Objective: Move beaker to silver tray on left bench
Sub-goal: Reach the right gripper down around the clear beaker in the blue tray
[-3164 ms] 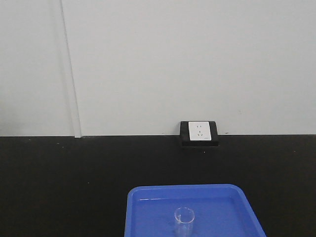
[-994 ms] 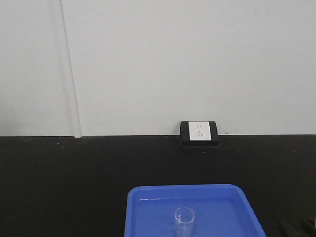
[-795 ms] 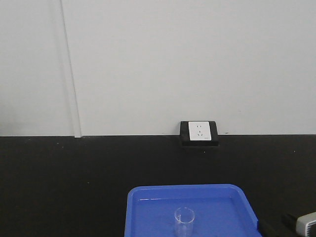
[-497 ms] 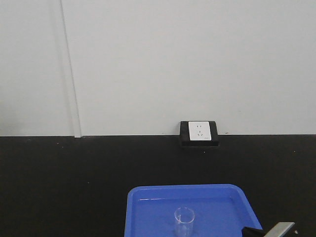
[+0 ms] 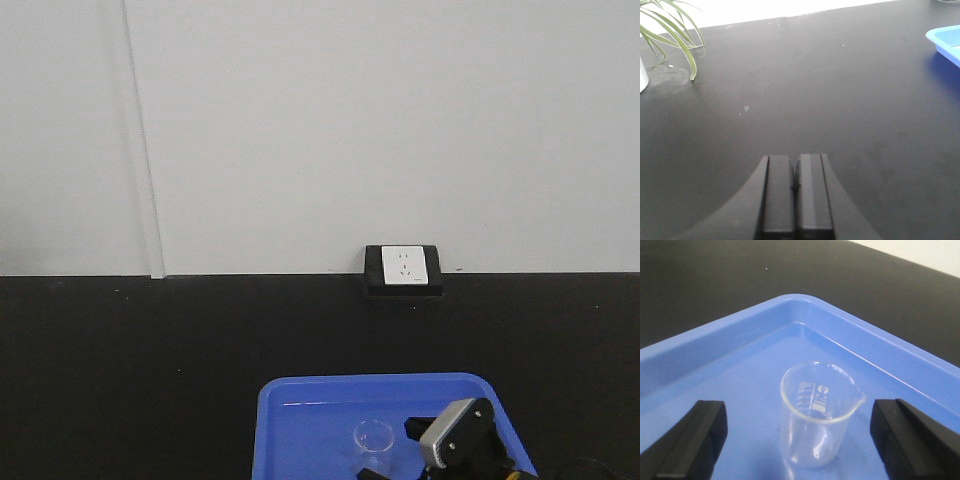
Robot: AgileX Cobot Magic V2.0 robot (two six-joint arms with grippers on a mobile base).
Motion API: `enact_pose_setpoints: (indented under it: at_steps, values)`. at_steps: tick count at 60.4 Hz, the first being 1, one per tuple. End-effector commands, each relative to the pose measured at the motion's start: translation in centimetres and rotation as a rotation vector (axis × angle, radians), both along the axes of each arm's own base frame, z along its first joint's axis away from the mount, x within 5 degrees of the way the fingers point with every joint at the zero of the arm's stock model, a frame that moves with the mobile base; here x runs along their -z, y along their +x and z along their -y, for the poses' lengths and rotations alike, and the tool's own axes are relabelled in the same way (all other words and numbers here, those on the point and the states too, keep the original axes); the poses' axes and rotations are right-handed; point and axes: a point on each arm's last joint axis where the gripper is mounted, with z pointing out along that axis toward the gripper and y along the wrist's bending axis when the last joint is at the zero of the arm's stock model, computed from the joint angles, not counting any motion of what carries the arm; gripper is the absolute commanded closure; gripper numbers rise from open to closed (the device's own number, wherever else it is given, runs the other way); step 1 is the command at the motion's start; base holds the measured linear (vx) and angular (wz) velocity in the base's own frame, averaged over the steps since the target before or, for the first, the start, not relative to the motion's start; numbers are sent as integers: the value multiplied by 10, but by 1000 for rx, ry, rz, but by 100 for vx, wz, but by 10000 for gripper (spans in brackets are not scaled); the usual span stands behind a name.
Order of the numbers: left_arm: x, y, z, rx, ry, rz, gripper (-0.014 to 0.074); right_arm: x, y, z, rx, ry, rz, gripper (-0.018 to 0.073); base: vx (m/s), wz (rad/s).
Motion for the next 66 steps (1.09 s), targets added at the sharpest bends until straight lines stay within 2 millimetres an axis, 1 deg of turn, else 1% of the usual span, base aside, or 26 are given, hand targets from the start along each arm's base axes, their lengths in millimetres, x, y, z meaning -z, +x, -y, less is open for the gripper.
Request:
enact_pose_setpoints:
  at_steps: [1,15,20,30,37,40,45,48,52,59,62,66]
  values:
    - [0,2,1,9,-4,63,595,-19,18,-11,-4,60,94,-72,0,0]
    - [0,2,1,9,-4,63,595,-3,45,-19,0,68,90,-52,0,0]
    - [0,2,1,9,-4,63,595,1,54,-22,5,102,76,-35,0,0]
    - [0,2,1,9,-4,63,595,7,67,-25,11,155,55,3,0,0]
    - [0,2,1,9,-4,63,595,9,71,-26,18,166,45,56,0,0]
    - [0,2,1,9,-4,63,595,9,71,-26,18,166,45,94,0,0]
    - [0,2,1,9,-4,63,595,7,70,-27,6,160,42,183,0,0]
    - [0,2,1,9,-4,63,595,2,68,-28,-22,154,39,246,0,0]
    - [0,2,1,9,-4,63,595,-10,62,-32,-98,135,46,332,0,0]
    - [0,2,1,9,-4,63,595,-44,50,-37,-222,118,79,460,0,0]
    - [0,2,1,9,-4,63,595,-68,42,-40,-266,127,101,507,0,0]
    - [0,2,1,9,-4,63,595,-91,33,-45,-279,149,93,558,0,0]
